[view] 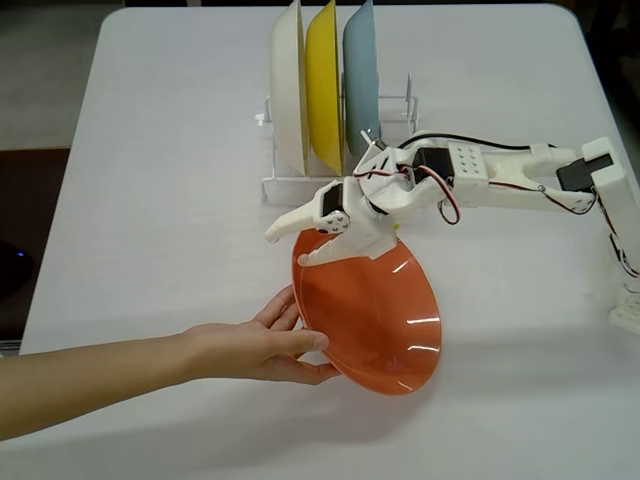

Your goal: Can you put the plate away?

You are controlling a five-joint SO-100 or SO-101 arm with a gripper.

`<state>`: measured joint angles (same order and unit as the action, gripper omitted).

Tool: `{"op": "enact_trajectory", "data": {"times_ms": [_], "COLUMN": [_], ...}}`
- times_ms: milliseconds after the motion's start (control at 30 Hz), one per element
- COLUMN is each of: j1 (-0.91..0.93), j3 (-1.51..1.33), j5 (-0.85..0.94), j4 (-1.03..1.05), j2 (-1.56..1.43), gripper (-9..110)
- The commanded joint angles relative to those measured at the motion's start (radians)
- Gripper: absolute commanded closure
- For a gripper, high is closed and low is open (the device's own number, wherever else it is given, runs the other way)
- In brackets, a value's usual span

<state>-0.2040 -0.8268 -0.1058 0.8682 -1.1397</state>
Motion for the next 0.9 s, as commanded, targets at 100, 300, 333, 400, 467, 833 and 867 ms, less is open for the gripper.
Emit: {"op": "enact_trajectory", "data": {"times_ms": [100,300,333,400,467,833,867], "j1": [-0.057,-0.071,-0.071,-0.071,-0.071,-0.077,-0.081], "j3": [0.147,0.202,0.21,0.23,0.258,0.334,0.281], "j5": [-0.057,-0.123,-0.132,-0.137,-0.137,-0.029,-0.026], "j4": [0.012,0.012,0.012,0.017,0.037,0.29,0.29], "j2": [0.037,0.075,0.075,0.075,0.074,-0.184,-0.252], "gripper": [76,89,94,102,102,102,102]}}
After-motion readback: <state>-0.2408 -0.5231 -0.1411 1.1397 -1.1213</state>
